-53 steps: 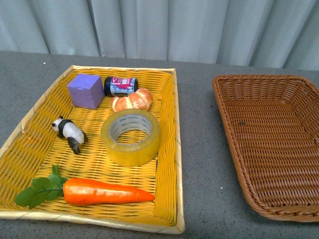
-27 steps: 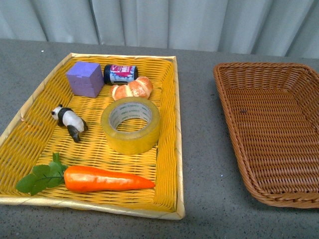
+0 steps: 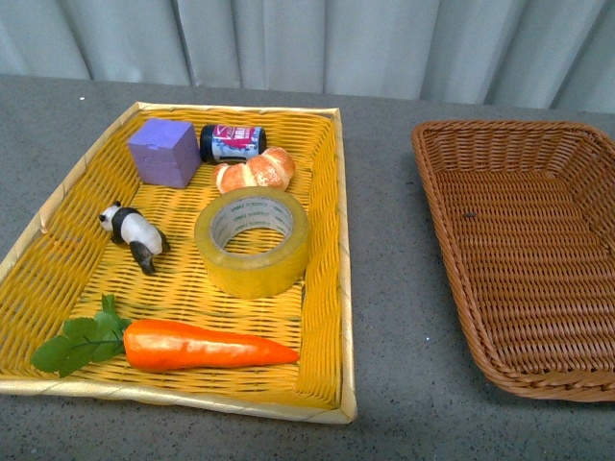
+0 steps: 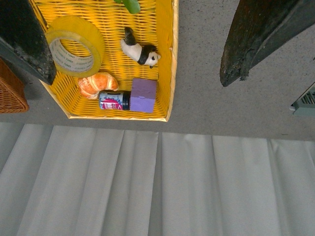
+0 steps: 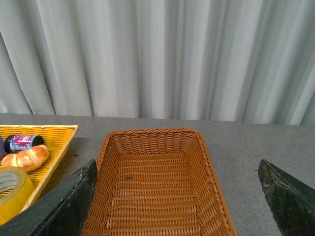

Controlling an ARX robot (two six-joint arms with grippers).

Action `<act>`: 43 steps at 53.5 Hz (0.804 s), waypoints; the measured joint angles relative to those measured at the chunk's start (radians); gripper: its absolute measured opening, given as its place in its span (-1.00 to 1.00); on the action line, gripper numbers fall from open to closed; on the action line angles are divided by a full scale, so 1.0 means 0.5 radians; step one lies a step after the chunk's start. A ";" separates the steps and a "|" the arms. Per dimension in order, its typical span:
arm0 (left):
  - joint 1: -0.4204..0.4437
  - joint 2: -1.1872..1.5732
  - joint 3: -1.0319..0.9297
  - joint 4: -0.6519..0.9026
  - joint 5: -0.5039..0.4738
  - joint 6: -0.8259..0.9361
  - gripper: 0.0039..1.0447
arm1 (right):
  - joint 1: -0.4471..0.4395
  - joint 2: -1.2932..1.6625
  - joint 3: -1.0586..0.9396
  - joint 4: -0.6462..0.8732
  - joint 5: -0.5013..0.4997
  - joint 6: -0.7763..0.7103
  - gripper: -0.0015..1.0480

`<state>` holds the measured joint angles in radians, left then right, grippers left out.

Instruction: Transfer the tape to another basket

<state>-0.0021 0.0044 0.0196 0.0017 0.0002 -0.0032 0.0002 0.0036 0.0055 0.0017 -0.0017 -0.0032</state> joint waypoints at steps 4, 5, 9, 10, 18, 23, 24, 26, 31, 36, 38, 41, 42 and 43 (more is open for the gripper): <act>0.000 0.000 0.000 0.000 0.000 0.001 0.88 | 0.000 0.000 0.000 0.000 0.000 0.000 0.83; 0.000 0.000 0.000 0.000 0.000 0.001 0.88 | -0.001 0.000 0.000 -0.001 0.000 0.000 0.83; 0.000 0.000 0.000 0.000 0.000 0.001 0.88 | 0.000 0.000 0.000 -0.001 0.000 0.000 0.83; 0.000 0.000 0.000 0.000 0.000 0.001 0.88 | 0.000 0.000 0.000 -0.001 0.000 0.000 0.83; 0.000 0.000 0.000 0.000 0.000 0.000 0.88 | 0.000 0.000 0.000 0.000 0.000 0.000 0.83; 0.000 0.000 0.000 0.000 0.000 0.001 0.88 | -0.001 0.000 0.000 -0.001 0.000 0.000 0.83; 0.000 0.000 0.000 0.000 0.000 0.000 0.88 | 0.000 0.000 0.000 -0.001 0.000 0.000 0.83; 0.000 0.000 0.000 0.000 0.000 0.000 0.88 | 0.000 0.000 0.000 0.000 0.000 0.000 0.83; 0.000 0.000 0.000 0.000 0.000 0.001 0.88 | 0.000 0.000 0.000 -0.001 0.000 0.000 0.83; 0.000 0.000 0.000 0.000 0.000 0.001 0.88 | 0.000 0.000 0.000 0.000 0.000 0.000 0.83; 0.000 0.000 0.000 0.000 0.000 0.001 0.88 | 0.000 0.000 0.000 0.000 0.000 0.000 0.83; 0.000 0.000 0.000 0.000 0.000 0.001 0.88 | 0.000 0.000 0.000 -0.001 0.000 0.000 0.83; 0.000 0.000 0.000 0.000 0.000 0.001 0.88 | 0.000 0.000 0.000 0.000 0.000 0.000 0.83; 0.000 0.000 0.000 0.000 0.000 0.001 0.88 | 0.000 0.000 0.000 0.000 0.000 0.000 0.83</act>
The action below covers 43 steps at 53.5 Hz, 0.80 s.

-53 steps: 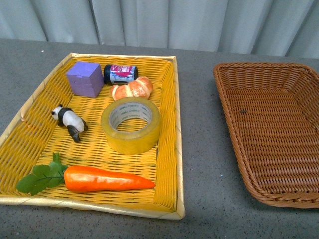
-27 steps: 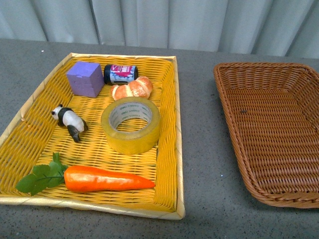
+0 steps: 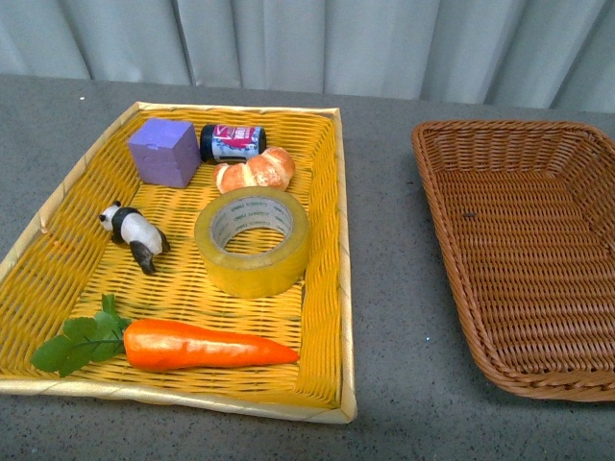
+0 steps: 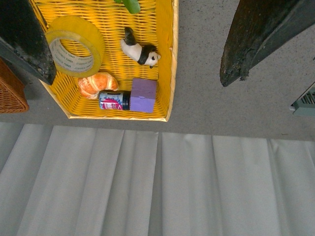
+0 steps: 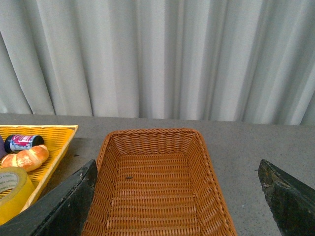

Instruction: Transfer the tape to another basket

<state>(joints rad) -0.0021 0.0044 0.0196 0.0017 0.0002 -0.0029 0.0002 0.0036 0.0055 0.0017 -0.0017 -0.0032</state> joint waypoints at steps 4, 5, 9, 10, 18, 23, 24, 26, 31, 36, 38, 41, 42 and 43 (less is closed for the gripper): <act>0.000 0.000 0.000 0.000 0.000 0.000 0.88 | 0.000 0.000 0.000 0.000 0.000 0.000 0.83; 0.000 0.000 0.000 0.000 0.000 0.000 0.88 | 0.000 0.000 0.000 0.000 0.000 0.000 0.83; 0.000 0.000 0.000 0.000 0.000 0.000 0.88 | 0.000 0.000 0.000 -0.001 0.000 0.000 0.83; 0.000 0.000 0.000 0.000 0.000 0.000 0.88 | 0.000 0.000 0.000 -0.001 0.000 0.000 0.83; 0.000 0.000 0.000 0.000 0.000 -0.001 0.88 | -0.001 0.000 0.000 -0.001 0.000 0.000 0.83; 0.000 0.000 0.000 0.000 0.000 0.000 0.88 | -0.001 0.000 0.000 0.000 0.000 0.000 0.83; 0.000 0.000 0.000 0.000 0.000 0.000 0.88 | 0.000 0.000 0.000 0.000 0.000 0.000 0.83; 0.000 0.000 0.000 0.000 0.000 0.000 0.88 | 0.000 0.000 0.000 0.000 0.000 0.000 0.83; 0.000 0.000 0.000 0.000 0.000 -0.001 0.88 | 0.000 0.000 0.000 -0.001 0.000 0.000 0.83; 0.000 0.000 0.000 0.000 0.000 0.000 0.88 | 0.000 0.000 0.000 0.000 0.000 0.000 0.83; 0.000 0.000 0.000 0.000 0.000 0.000 0.88 | 0.000 0.000 0.000 0.000 0.000 0.000 0.83; 0.000 0.000 0.000 0.000 0.000 -0.001 0.88 | 0.000 0.000 0.000 0.000 0.000 0.000 0.83; 0.000 0.000 0.000 0.000 0.000 0.000 0.88 | 0.000 0.000 0.000 -0.001 0.000 0.000 0.83; 0.000 0.000 0.000 0.000 0.000 0.000 0.88 | -0.001 0.000 0.000 -0.001 0.000 0.000 0.83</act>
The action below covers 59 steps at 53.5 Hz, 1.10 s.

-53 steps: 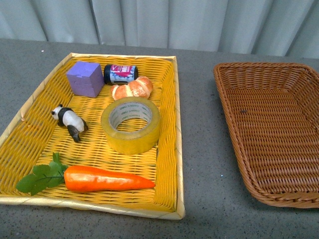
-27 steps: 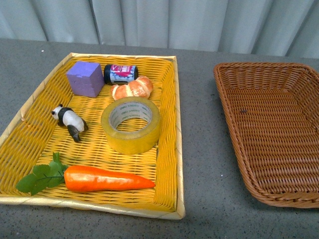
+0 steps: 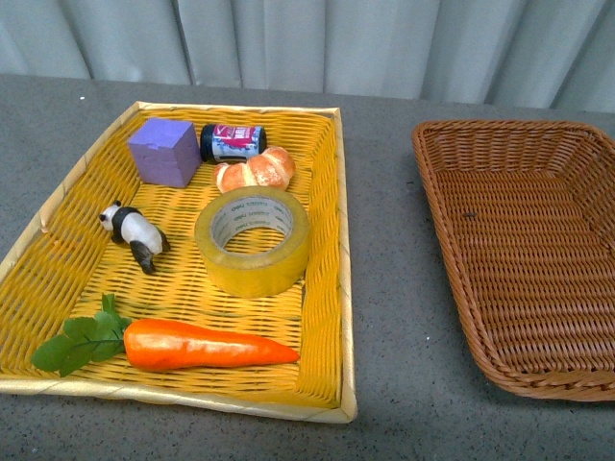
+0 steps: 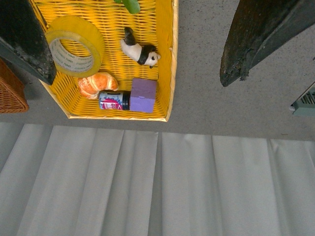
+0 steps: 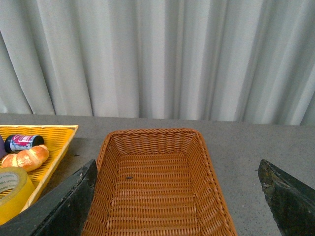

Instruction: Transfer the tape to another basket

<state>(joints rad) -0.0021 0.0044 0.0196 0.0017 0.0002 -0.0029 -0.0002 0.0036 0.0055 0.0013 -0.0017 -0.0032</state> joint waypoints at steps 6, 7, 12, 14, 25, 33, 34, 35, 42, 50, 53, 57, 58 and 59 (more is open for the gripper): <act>0.000 0.000 0.000 0.000 0.000 0.000 0.88 | 0.001 0.000 0.000 0.001 0.000 0.000 0.83; -0.002 0.002 0.002 -0.002 -0.012 -0.002 0.88 | 0.000 0.000 0.000 0.001 0.000 0.000 0.83; -0.124 0.220 0.066 -0.151 -0.410 -0.061 0.88 | 0.001 0.000 0.000 0.001 0.001 0.000 0.83; -0.136 0.387 0.078 -0.074 -0.436 -0.068 0.88 | 0.001 0.000 0.000 0.001 0.002 0.000 0.83; -0.146 1.404 0.386 0.640 -0.218 -0.061 0.88 | 0.000 0.000 0.000 0.000 0.000 0.000 0.83; -0.192 2.409 0.860 0.855 0.076 -0.014 0.88 | 0.000 0.000 0.000 0.000 0.000 0.000 0.83; -0.202 2.522 0.923 0.842 0.130 -0.007 0.88 | 0.000 0.000 0.000 0.000 0.000 0.000 0.83; -0.213 2.596 0.963 0.842 0.150 0.006 0.88 | 0.000 0.000 0.000 0.000 0.000 0.000 0.83; -0.295 3.053 1.257 0.751 0.227 0.111 0.88 | 0.000 0.000 0.000 0.000 0.000 0.000 0.83; -0.362 3.370 1.495 0.565 0.262 0.174 0.88 | 0.000 0.000 0.000 0.000 0.000 0.000 0.83; -0.385 3.474 1.570 0.517 0.258 0.187 0.88 | 0.000 0.000 0.000 0.000 0.000 0.000 0.83; -0.406 3.603 1.656 0.503 0.220 0.221 0.88 | 0.000 0.000 0.000 0.000 0.000 0.000 0.83; -0.408 3.618 1.669 0.504 0.213 0.232 0.88 | 0.000 0.000 0.000 0.000 0.000 0.000 0.83; -0.411 3.648 1.691 0.504 0.192 0.263 0.88 | 0.000 0.000 0.000 0.001 0.000 0.000 0.83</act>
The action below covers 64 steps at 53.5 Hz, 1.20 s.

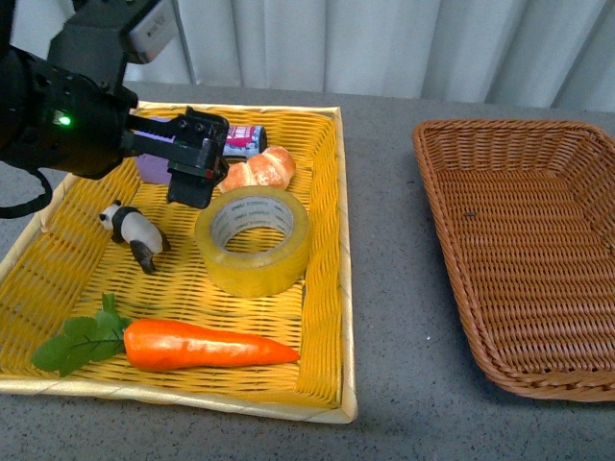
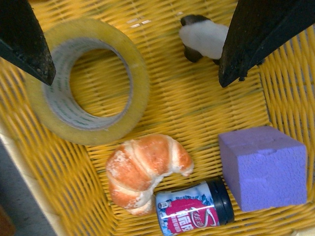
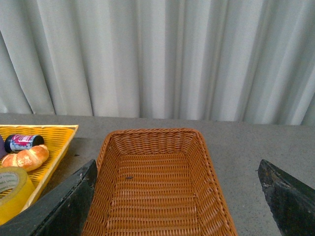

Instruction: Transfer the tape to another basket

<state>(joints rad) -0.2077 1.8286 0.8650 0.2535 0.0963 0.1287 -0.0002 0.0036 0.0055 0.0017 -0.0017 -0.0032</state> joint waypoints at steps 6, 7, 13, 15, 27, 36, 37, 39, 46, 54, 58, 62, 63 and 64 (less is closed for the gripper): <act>-0.011 0.129 0.102 -0.042 -0.021 0.085 0.88 | 0.000 0.000 0.000 -0.001 0.000 0.000 0.83; -0.011 0.137 0.110 -0.056 -0.022 0.102 0.88 | 0.000 0.000 0.000 -0.001 0.000 0.000 0.83; -0.026 0.220 0.155 -0.123 -0.043 0.193 0.88 | 0.000 0.000 0.000 0.000 0.000 0.000 0.83; -0.034 0.243 0.161 -0.127 -0.043 0.224 0.88 | 0.000 0.000 0.000 -0.001 0.000 0.000 0.83; -0.060 0.327 0.199 -0.153 -0.031 0.282 0.88 | 0.000 0.000 0.000 -0.001 0.000 0.000 0.83; -0.060 0.395 0.265 -0.156 -0.051 0.295 0.88 | 0.000 0.000 0.000 -0.001 0.000 0.000 0.83; -0.061 0.409 0.279 -0.150 -0.052 0.296 0.88 | 0.000 0.000 0.000 -0.001 0.000 0.000 0.83; -0.062 0.423 0.291 -0.128 -0.063 0.297 0.88 | 0.000 0.000 0.000 -0.001 0.000 0.000 0.83; -0.070 0.487 0.375 -0.141 -0.119 0.295 0.88 | 0.000 0.000 0.000 -0.001 0.000 0.000 0.83; -0.098 0.536 0.415 -0.204 -0.081 0.282 0.88 | 0.000 0.000 0.000 -0.001 0.000 0.000 0.83; -0.107 0.558 0.437 -0.215 -0.090 0.281 0.88 | 0.000 0.000 0.000 -0.001 0.000 0.000 0.83; -0.111 0.578 0.454 -0.227 -0.086 0.275 0.88 | 0.000 0.000 0.000 -0.001 0.000 0.000 0.83; -0.111 0.581 0.455 -0.230 -0.087 0.275 0.88 | 0.000 0.000 0.000 -0.001 0.000 0.000 0.83; -0.111 0.584 0.459 -0.237 -0.087 0.275 0.88 | 0.000 0.000 0.000 -0.001 0.000 0.000 0.83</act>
<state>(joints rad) -0.2630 2.1208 1.0946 0.1352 0.0528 0.2661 -0.0002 0.0036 0.0055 0.0013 -0.0017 -0.0032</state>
